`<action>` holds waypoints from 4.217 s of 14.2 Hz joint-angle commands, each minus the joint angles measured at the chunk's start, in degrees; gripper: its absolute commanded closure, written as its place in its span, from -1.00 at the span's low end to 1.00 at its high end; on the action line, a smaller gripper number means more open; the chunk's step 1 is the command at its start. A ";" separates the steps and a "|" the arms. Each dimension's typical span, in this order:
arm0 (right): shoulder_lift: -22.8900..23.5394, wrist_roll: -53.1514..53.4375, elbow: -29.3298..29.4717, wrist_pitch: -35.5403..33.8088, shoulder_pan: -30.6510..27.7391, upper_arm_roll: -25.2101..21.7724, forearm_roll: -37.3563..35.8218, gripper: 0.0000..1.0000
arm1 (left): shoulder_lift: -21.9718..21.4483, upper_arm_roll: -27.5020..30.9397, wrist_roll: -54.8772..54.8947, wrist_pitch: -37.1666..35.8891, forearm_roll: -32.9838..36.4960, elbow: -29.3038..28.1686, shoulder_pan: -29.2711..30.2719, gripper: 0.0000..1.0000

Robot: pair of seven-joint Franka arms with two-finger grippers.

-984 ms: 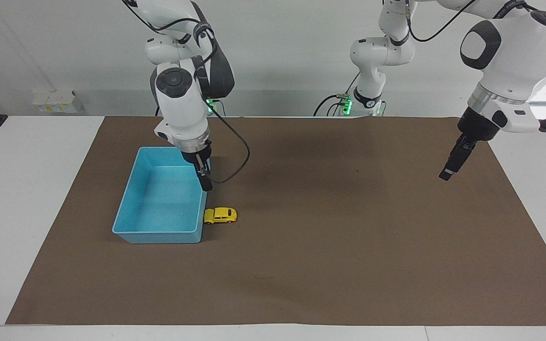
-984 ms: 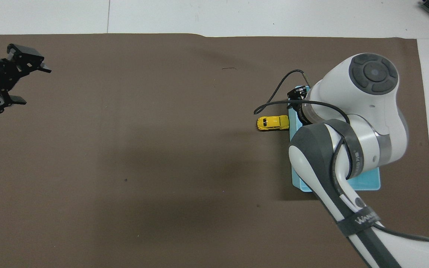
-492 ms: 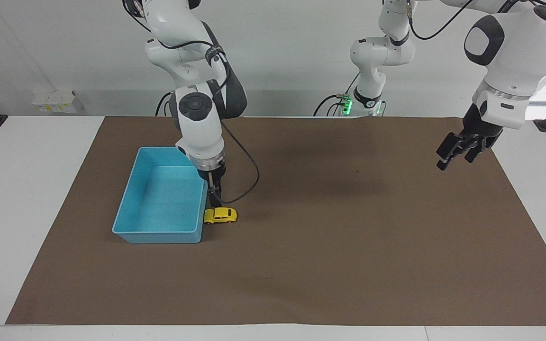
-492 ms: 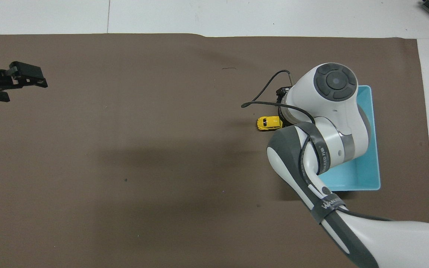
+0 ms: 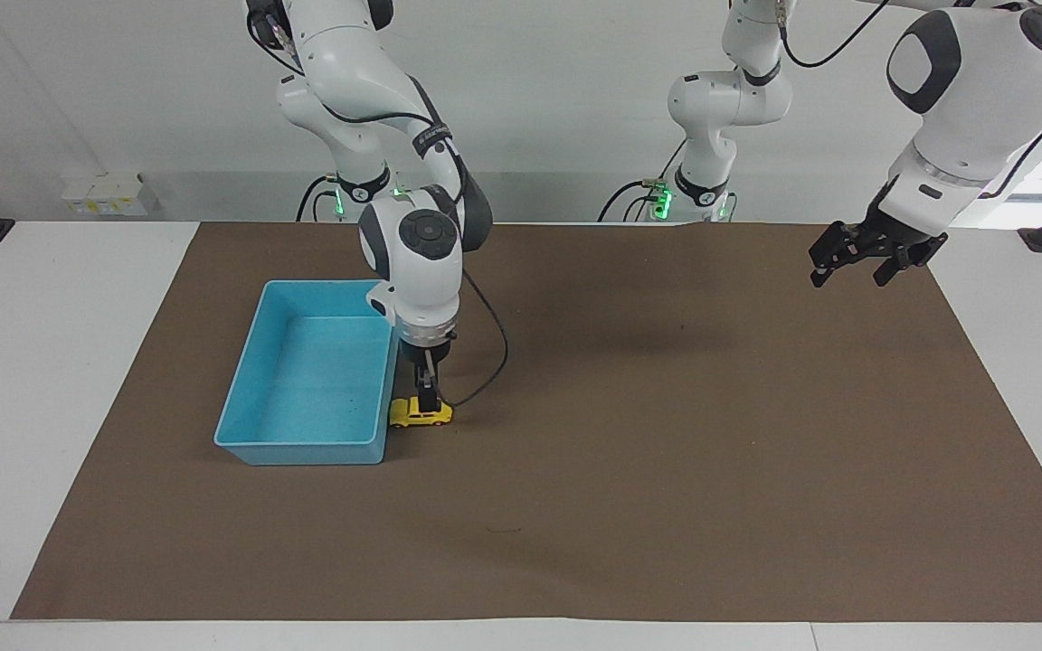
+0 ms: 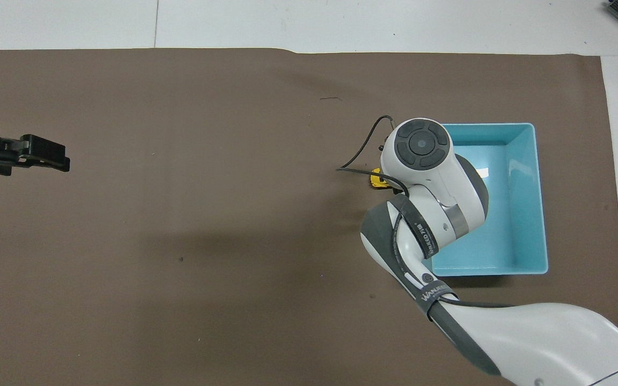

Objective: Wind up and store yellow beetle car
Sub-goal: 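Lower the right gripper onto the yellow car beside the bin, then close the right gripper on the yellow car, then lift the car with the right gripper over the blue bin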

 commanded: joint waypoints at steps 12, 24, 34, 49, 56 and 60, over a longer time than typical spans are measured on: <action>1.67 1.65 -5.20 9.41 -2.28 0.06 -3.96 -1.00 | -6.64 -1.11 2.31 -5.86 1.17 -2.91 0.53 -1.00; 1.85 3.67 -4.93 10.65 -1.23 0.24 0.09 1.00 | -6.21 -1.03 6.26 -2.96 3.37 -1.51 -0.08 -1.00; -5.79 -7.92 0.60 0.81 -0.43 1.38 8.68 1.00 | -7.43 -1.20 -0.13 -5.86 2.93 -3.09 0.01 -1.00; -13.18 -53.76 -0.10 -10.52 -3.24 0.76 9.05 1.00 | -7.08 -0.67 -0.15 -6.21 3.02 -2.12 0.62 -1.00; -13.44 -76.72 -1.59 -11.42 -8.95 0.76 9.14 1.00 | -7.08 -0.67 -0.15 -6.21 3.02 -2.12 0.62 -1.00; -14.23 -88.93 -3.70 -10.80 -13.70 0.76 12.55 1.00 | -7.00 -0.67 -0.15 -6.21 3.02 -2.12 0.62 -1.00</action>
